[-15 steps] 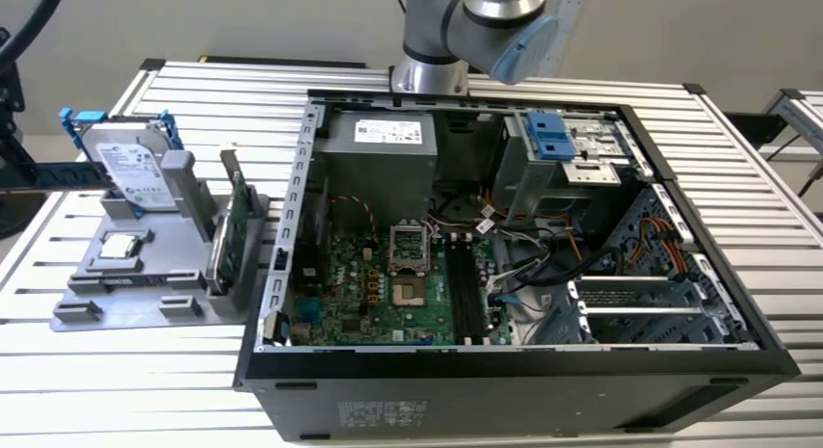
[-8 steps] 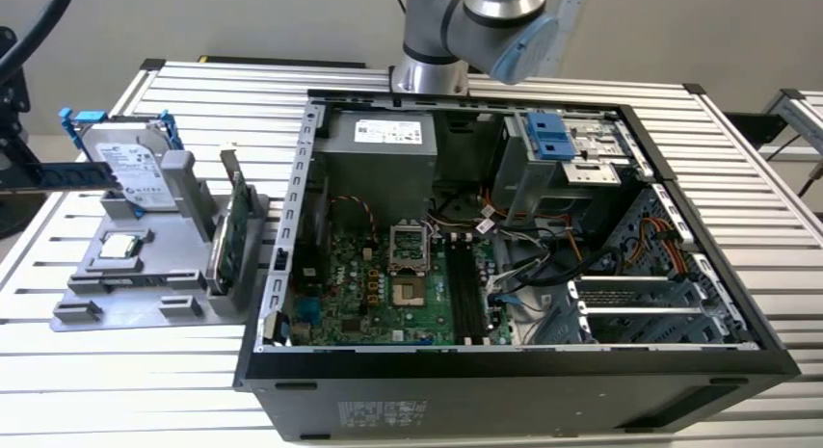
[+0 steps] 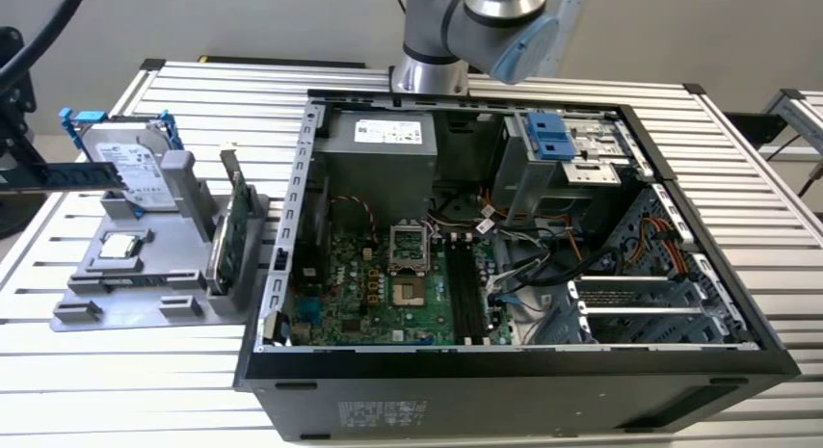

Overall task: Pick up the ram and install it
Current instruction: 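Pick up the ram and move it above insertion slot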

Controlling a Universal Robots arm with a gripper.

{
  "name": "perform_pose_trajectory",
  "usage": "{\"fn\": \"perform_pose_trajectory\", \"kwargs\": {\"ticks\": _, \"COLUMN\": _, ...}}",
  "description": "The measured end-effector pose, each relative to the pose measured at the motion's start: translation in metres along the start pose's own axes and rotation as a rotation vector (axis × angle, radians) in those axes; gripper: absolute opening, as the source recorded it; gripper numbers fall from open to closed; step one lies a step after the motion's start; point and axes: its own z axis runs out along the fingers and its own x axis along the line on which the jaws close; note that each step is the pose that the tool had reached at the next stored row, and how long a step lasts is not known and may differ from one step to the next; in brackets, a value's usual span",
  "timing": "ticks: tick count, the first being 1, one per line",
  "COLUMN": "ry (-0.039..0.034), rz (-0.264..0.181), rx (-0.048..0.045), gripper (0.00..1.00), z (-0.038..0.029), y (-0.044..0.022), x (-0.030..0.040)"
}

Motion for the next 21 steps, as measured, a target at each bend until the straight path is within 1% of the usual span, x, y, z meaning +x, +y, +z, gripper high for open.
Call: {"fn": "perform_pose_trajectory", "kwargs": {"ticks": 21, "ry": 0.0000, "rz": 0.000, "rx": 0.0000, "gripper": 0.00, "z": 0.0003, "y": 0.0106, "x": -0.0008}}
